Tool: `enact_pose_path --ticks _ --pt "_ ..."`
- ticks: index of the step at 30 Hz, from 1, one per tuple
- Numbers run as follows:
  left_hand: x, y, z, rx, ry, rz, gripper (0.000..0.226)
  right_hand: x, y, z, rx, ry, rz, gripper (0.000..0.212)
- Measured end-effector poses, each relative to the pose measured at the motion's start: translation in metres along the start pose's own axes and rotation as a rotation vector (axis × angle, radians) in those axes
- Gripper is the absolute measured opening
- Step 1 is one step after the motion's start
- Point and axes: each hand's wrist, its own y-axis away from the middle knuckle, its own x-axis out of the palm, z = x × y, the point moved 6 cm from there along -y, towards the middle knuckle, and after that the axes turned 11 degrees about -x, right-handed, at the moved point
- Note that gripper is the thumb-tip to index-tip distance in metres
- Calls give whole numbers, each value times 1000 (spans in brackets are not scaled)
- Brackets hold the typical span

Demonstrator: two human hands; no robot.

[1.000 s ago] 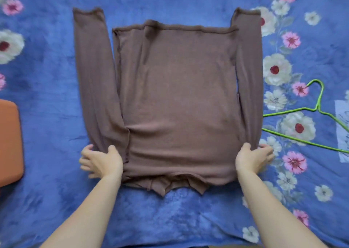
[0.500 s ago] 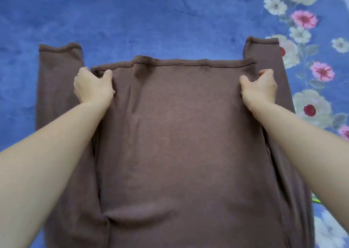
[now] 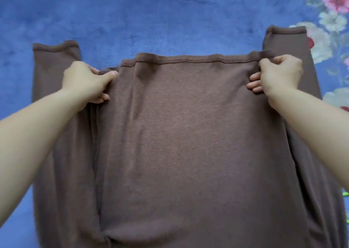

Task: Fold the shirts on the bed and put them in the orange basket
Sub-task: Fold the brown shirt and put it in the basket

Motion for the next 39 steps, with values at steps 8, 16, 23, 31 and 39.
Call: enact_pose_path --ticks 8,16,23,31,39 --pt "-52 -33 -9 30 372 -252 16 -7 -11 28 -64 -135 -75 21" --pt "37 45 -1 252 -190 -344 66 -9 -10 10 -56 -265 92 22" --pt "162 175 -11 709 -407 -38 60 -106 -26 -53 42 416 -120 54" --pt "183 193 -5 586 -535 52 55 -141 8 -32 54 -121 -202 23" --pt "217 364 21 793 -307 395 68 -265 75 6 89 -787 -396 23"
